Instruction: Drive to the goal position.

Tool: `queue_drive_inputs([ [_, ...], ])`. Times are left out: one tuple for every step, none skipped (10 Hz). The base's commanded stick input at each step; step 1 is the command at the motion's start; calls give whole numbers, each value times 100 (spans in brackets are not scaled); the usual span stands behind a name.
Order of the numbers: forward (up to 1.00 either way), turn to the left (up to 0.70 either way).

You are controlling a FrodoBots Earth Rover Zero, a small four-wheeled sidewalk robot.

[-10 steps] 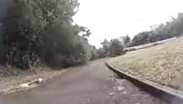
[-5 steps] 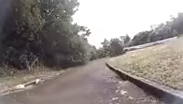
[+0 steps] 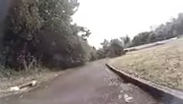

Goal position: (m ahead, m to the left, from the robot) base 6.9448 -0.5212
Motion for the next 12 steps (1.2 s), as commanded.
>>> queue_drive_inputs([
  [45, 0],
  [45, 0],
  [45, 0],
  [45, 0],
  [45, 0],
  [45, 0],
  [45, 0],
  [45, 0],
  [45, 0],
  [45, 0],
  [45, 0],
  [45, 0],
])
